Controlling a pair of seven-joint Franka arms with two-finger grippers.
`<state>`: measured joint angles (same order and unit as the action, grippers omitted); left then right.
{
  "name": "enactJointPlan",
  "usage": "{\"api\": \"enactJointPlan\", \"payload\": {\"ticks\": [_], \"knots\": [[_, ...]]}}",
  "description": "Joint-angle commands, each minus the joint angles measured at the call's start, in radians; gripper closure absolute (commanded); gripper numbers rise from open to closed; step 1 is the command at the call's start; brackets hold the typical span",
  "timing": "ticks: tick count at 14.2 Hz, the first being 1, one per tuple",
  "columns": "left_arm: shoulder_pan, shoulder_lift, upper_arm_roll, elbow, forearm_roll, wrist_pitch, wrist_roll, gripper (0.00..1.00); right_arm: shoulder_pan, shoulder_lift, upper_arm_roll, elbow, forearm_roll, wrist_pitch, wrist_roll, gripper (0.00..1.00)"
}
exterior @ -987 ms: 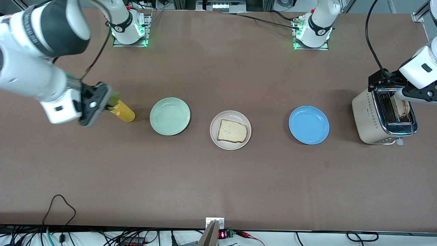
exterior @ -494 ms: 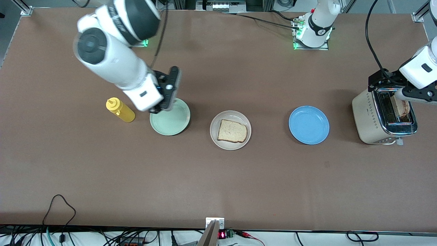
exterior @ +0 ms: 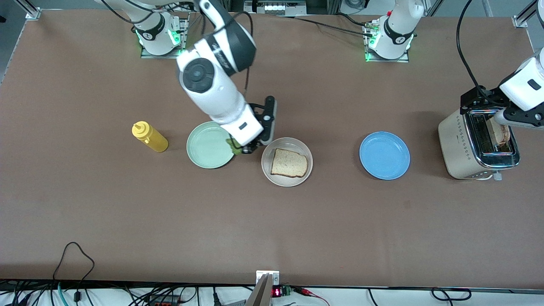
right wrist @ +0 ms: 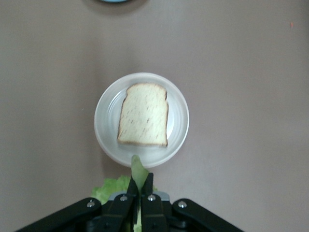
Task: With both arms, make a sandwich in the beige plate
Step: 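Carry the lettuce over the toast on the beige plate with the right gripper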
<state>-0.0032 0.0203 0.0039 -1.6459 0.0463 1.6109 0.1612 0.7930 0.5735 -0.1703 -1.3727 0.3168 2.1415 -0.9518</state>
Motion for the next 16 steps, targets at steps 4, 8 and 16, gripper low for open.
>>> {"api": "enactJointPlan", "payload": {"ticks": [4,8,16], "knots": [[0.002,0.006,-0.002,0.018,0.021,-0.016,0.006,0.00,0.055,0.144,-0.012,0.032,0.024,0.219,0.056,1.00],[0.002,0.006,-0.007,0.018,0.021,-0.031,0.006,0.00,0.061,0.209,0.015,0.032,0.041,0.354,0.100,1.00],[0.003,0.006,-0.007,0.020,0.021,-0.042,0.006,0.00,0.077,0.233,0.051,0.033,0.038,0.422,0.196,0.00]]}}
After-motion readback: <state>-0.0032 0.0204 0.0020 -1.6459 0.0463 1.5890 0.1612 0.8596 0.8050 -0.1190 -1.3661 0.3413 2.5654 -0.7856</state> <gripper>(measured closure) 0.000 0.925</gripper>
